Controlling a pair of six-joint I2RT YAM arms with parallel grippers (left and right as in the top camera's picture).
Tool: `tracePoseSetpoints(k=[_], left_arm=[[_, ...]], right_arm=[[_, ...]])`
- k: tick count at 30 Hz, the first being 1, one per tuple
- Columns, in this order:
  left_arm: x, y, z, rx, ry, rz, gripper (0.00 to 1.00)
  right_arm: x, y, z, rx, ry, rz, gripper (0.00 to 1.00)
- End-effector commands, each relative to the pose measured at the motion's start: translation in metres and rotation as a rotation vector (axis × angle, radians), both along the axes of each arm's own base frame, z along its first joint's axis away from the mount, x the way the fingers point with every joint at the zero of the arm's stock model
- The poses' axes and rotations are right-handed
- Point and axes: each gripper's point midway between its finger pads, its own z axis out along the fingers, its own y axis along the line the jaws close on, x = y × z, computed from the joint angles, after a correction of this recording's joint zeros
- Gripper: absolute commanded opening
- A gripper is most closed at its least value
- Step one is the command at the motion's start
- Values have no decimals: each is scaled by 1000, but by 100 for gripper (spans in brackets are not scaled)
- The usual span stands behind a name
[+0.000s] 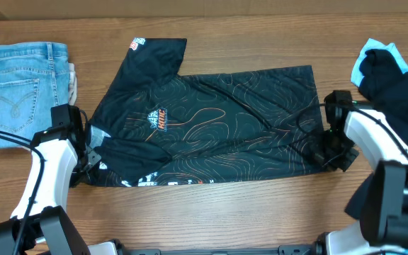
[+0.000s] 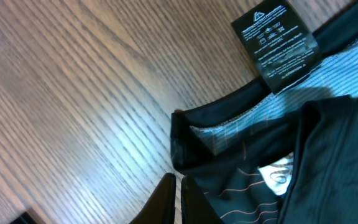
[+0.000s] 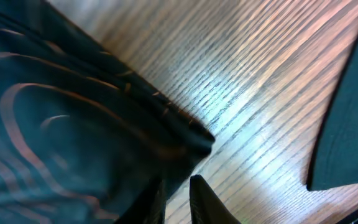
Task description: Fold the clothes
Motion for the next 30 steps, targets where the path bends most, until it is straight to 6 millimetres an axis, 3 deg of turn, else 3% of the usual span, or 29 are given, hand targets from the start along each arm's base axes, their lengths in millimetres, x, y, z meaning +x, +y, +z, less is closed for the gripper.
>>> tracePoseSetpoints(k=[1, 2, 5, 8, 17, 21, 30], left_arm=[[5, -3, 4, -25, -36, -24, 9], [8, -4, 5, -31, -47, -26, 9], [16, -10, 6, -66, -85, -38, 10], [20, -15, 6, -98, -103, -42, 11], [20, -18, 5, -112, -99, -70, 11], [19, -18, 5, -113, -92, -73, 12], [19, -18, 5, -113, -88, -91, 12]], right_arm=[[18, -7, 29, -40, -147, -1, 20], [26, -7, 34, -41, -189, 22, 22], [56, -6, 48, -35, -326, 142, 45], [69, 2, 46, 8, -363, 233, 46], [69, 6, 8, 53, -262, 292, 47], [55, 7, -12, 76, -162, 292, 47], [29, 1, -16, 46, -47, 237, 47]])
